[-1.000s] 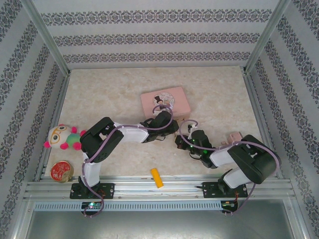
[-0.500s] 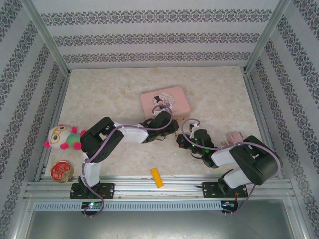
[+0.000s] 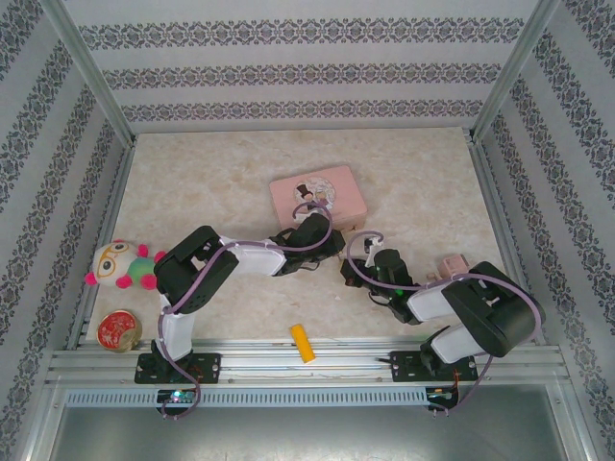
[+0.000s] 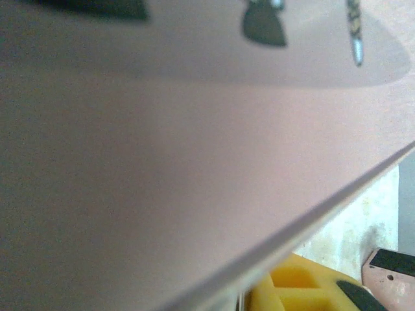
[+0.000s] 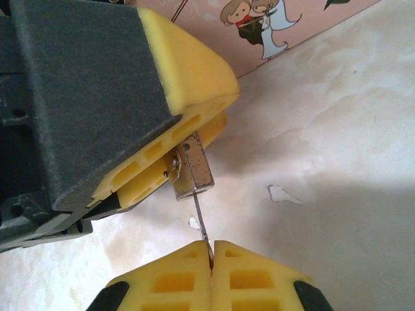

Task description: Unlock the padlock with the key

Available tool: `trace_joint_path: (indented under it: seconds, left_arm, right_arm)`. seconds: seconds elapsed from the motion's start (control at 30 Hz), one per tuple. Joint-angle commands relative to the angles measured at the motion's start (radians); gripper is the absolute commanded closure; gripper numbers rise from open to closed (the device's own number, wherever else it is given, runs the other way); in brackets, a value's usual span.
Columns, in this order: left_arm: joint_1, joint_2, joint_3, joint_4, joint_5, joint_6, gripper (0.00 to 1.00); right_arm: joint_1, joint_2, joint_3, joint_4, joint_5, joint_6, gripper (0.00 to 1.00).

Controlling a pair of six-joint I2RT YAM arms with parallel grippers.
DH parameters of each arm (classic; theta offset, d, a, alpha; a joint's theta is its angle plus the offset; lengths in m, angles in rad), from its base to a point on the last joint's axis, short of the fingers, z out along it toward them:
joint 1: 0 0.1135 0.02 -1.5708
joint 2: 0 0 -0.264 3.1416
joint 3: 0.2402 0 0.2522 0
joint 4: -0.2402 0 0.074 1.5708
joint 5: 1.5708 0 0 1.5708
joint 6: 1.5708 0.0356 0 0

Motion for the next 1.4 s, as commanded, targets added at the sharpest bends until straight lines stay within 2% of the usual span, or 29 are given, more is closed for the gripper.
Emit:
trace_joint_path:
  seconds: [0.0, 0.27, 0.73, 1.37]
  left_arm:
    - [-0.021, 0.013, -0.021, 0.008, 0.150, -0.101, 0.76]
    - [-0.013, 0.007, -0.019, -0.012, 0.167, -0.130, 0.76]
    - [-0.013, 0.022, -0.017, 0.008, 0.182, -0.151, 0.76]
    - [0.001, -0.001, -0.046, -0.011, 0.156, -0.134, 0.76]
  right_arm:
    - [0.006, -0.019, -0.003, 0.143, 0.126, -0.045, 1.00]
    - [0.024, -0.044, -0.002, 0.098, 0.160, -0.076, 1.00]
    - [0.076, 0.122, 0.059, 0.197, 0.170, -0.026, 1.00]
    - [0.007, 0.011, 0.003, 0.114, 0.120, 0.013, 1.00]
